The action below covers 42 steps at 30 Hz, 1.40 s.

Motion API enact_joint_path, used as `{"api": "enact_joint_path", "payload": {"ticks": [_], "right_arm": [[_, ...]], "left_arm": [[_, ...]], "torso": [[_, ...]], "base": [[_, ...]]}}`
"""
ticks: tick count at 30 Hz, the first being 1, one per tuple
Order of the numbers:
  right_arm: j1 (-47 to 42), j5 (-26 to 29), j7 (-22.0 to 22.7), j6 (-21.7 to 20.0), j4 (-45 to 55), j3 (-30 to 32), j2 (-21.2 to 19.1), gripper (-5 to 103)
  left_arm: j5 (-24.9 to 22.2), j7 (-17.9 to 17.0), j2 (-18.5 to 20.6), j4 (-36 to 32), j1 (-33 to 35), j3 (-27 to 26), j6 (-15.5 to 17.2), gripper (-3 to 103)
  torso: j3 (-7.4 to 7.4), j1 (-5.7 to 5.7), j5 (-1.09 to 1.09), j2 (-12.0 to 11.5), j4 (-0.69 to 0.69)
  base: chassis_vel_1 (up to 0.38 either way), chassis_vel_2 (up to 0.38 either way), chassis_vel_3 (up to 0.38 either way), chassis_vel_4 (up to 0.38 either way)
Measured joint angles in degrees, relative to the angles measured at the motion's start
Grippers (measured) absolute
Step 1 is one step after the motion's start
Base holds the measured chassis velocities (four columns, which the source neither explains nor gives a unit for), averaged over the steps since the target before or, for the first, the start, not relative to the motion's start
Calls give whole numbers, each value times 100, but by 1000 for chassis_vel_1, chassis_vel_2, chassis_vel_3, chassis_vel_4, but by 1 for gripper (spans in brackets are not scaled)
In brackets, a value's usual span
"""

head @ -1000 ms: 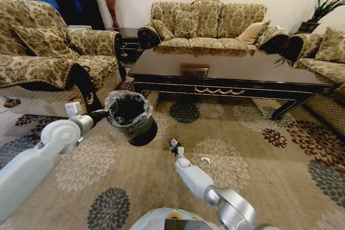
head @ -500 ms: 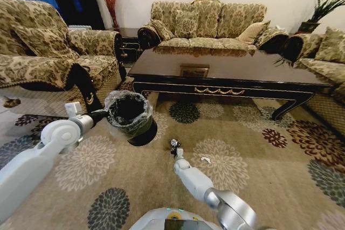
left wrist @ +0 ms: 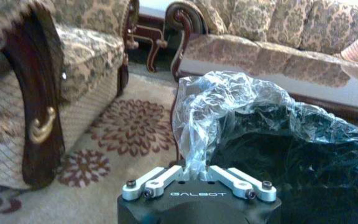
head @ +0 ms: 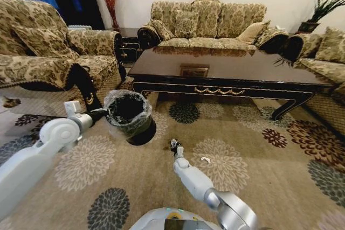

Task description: Move to the front of the table and pick up the trash from the floor, then place it into the trash bin.

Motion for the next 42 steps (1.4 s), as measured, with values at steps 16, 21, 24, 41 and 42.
{"api": "enact_joint_path", "payload": {"ticks": [16,21,24,41,42], "right_arm": [[86,-66,-682,183,-377,194,0,91],[116,13,-943,494,-343,126,0,100],[152,55,-1018,566,-351,21,0,100],[279,36,-1024,101,-661,-214,0,100],[279,26,-1089,133,-663,-231,0,100]], "left_arm": [[-190,19,295,71,-12,-149,25,4],[-169,18,247,63,28,-173,26,4],[-159,14,211,17,102,-226,26,4],[-192,-79,178,-187,227,-305,31,4],[-181,-80,168,-187,225,-279,31,4]], "torso": [[0,0,0,0,0],[0,0,0,0,1],[0,0,0,0,1],[0,0,1,0,0],[0,0,1,0,1]], "base": [[0,0,0,0],[0,0,0,0],[0,0,0,0],[0,0,0,0],[0,0,0,0]]}}
